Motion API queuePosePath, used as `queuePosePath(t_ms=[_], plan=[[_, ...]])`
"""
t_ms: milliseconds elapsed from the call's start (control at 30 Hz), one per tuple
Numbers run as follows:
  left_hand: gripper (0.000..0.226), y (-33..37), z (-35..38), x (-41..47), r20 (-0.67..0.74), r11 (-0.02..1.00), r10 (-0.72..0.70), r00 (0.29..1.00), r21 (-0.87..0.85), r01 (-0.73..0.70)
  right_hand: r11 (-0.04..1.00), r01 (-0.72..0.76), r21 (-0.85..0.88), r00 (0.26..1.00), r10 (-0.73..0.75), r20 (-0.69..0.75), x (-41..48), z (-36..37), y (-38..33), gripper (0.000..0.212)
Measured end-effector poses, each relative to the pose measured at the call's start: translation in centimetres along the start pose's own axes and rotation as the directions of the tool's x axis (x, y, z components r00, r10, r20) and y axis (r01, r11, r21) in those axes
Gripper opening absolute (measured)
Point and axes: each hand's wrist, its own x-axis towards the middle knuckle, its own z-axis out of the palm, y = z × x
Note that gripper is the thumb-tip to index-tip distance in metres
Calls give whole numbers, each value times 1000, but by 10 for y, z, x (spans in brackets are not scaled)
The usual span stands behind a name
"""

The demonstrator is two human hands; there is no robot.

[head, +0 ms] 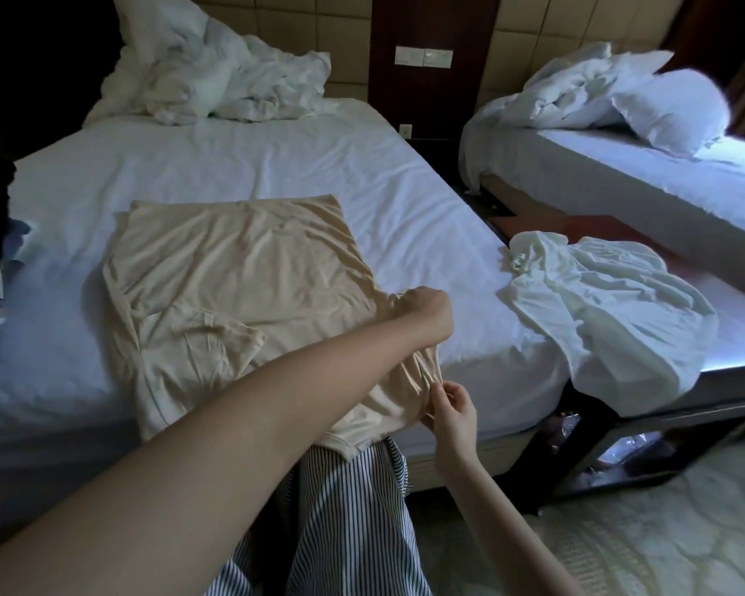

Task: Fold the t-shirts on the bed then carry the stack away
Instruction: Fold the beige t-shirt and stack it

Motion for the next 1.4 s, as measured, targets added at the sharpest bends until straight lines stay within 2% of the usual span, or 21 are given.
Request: queuePosePath(t_ms=[133,233,333,400,467,533,600,667,733,800,867,900,933,967,1000,1033,1100,1167,1267,1333,1400], plan=[[36,-11,10,1,-46,999,-23,999,-40,21,999,28,27,1000,-28,3,-3,-1,2,17],[22,-14,6,-2,-75,969,41,996,-242,-58,999,36,30,999,-36,1,-8,-3,3,16],[11,-19,-8,-3,-122,789,105,987,-595,-157,990,141,-28,989,-142,-38,-10,-4,1,16],[8,-32,-22,-13,-194,622,114,974,-750,-223,904,342,-255,933,-360,-23,-11,-4,3,15],[6,-59,-30,-25,-213,459,45,976,-864,-209,663,578,-475,783,-614,97,-12,-4,3,11],[18,-99,-32,-41,-131,271,-116,985,-958,-96,312,779,-544,528,-793,302,-8,-2,2,11],[21,-146,-20,-56,-6,162,-286,958,-986,42,47,888,-458,307,-801,513,-3,2,-3,12],[13,-183,-8,-74,138,137,-383,913,-969,204,-46,952,-303,189,-689,699,-2,8,-6,16],[15,-205,-2,-86,197,169,-417,887,-942,288,34,979,-199,186,-542,820,-4,14,-8,17],[36,-216,0,-88,68,247,-508,858,-943,221,203,961,-189,262,-443,857,-5,18,-11,24],[43,-213,-10,-88,-261,533,-525,810,-843,73,314,929,-195,326,-448,832,-2,20,-18,31],[40,-205,-18,-90,-434,681,-401,806,-730,-55,330,922,-202,344,-460,819,-1,20,-22,34],[41,-196,-22,-87,-549,780,-204,811,-591,-205,318,924,-211,346,-465,815,2,21,-25,35],[47,-187,-26,-84,-585,840,9,811,-435,-323,287,933,-217,332,-455,826,4,21,-27,36],[53,-183,-21,-78,-544,881,204,814,-261,-395,243,944,-225,313,-432,846,6,21,-28,37],[56,-181,-14,-72,-428,910,344,836,-68,-409,197,952,-235,297,-399,868,8,20,-28,38],[53,-186,10,-61,-125,925,358,925,183,-333,128,959,-251,280,-323,904,12,17,-28,42],[51,-193,26,-60,-15,939,298,954,181,-291,67,968,-242,251,-259,933,14,14,-27,44],[57,-209,27,-71,-18,930,355,935,115,-350,-67,972,-225,212,-162,964,19,4,-24,55],[64,-228,17,-91,-82,886,463,883,63,-459,-183,962,-203,188,-96,977,23,-5,-24,75],[50,-253,8,-121,-241,804,584,775,43,-593,-288,947,-139,128,-57,990,26,-10,-23,81]])
